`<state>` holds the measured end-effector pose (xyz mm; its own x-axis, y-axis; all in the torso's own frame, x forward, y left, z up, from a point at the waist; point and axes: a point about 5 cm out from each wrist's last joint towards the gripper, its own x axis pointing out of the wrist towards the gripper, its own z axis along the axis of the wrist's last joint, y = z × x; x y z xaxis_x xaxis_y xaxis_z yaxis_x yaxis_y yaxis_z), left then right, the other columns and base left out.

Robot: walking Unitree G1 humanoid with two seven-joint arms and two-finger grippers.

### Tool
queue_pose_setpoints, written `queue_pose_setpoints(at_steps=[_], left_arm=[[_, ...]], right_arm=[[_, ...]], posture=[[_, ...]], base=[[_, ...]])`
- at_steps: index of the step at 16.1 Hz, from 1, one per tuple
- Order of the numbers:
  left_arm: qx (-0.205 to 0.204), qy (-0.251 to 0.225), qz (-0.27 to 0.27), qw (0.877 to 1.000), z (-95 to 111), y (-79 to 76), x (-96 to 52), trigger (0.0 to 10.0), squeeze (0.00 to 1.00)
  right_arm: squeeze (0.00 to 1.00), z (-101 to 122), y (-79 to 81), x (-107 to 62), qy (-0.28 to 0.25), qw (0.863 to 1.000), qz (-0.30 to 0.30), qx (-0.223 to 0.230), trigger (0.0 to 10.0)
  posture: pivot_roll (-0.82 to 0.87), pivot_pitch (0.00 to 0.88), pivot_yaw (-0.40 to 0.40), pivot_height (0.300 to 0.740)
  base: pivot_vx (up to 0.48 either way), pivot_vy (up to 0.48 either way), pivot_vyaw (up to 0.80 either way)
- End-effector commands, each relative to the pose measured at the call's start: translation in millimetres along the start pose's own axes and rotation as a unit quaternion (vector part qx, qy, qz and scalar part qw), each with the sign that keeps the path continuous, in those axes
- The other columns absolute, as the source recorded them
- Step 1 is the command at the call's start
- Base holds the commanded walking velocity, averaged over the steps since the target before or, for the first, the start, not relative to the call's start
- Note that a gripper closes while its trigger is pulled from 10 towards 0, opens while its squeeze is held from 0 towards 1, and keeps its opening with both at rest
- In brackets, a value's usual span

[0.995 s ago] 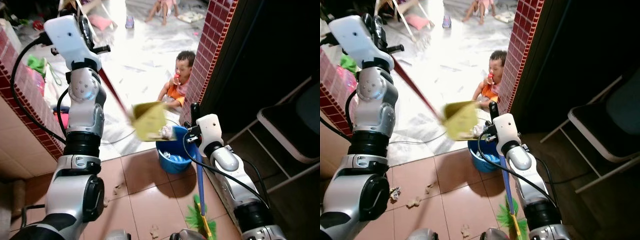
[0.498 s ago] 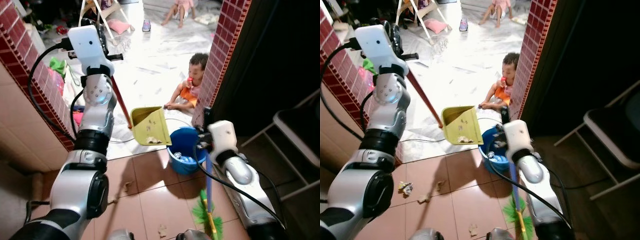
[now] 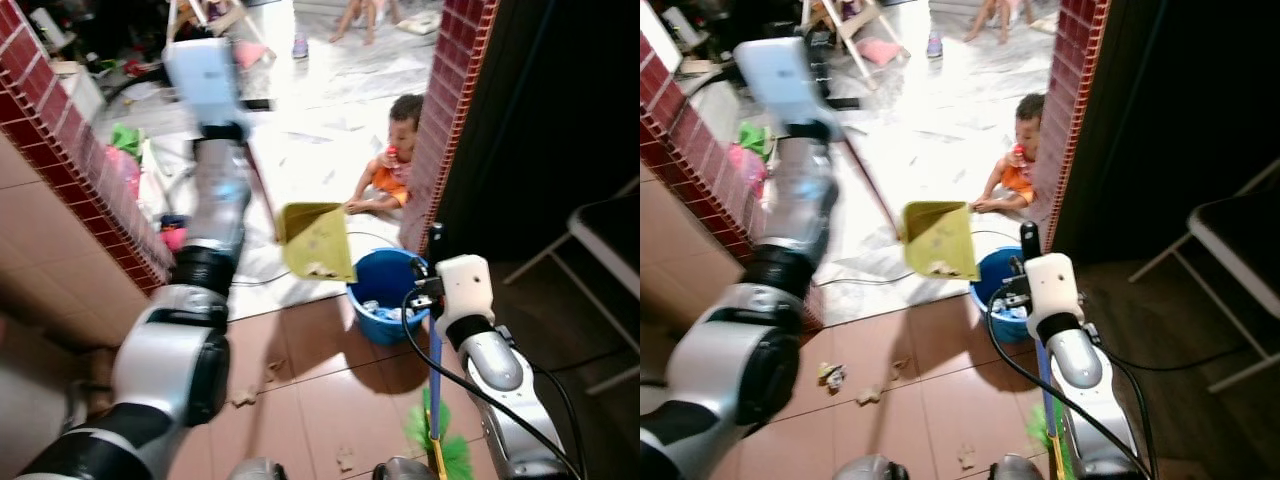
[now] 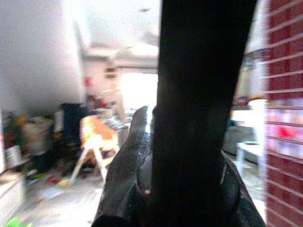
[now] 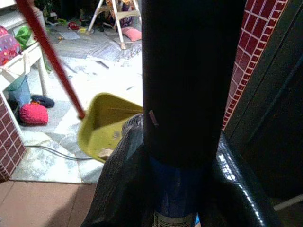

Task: Sweep floor

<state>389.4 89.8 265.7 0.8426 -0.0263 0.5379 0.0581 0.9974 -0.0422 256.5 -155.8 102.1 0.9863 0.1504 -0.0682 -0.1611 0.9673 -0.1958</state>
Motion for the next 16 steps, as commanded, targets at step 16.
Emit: queue_pose_setpoints(at_steps=[16], left_arm=[[-0.016,-0.155,-0.289,0.945,23,-119.9,-51.8,10.0,0.00]], right_arm=[[0.00,10,-14.1,-22.2,-0.037,0.998,-0.037,-0.039,10.0]], posture=[[-0.23,0.029,0.170,0.740]], base=[[0.000,0.000,0.00]])
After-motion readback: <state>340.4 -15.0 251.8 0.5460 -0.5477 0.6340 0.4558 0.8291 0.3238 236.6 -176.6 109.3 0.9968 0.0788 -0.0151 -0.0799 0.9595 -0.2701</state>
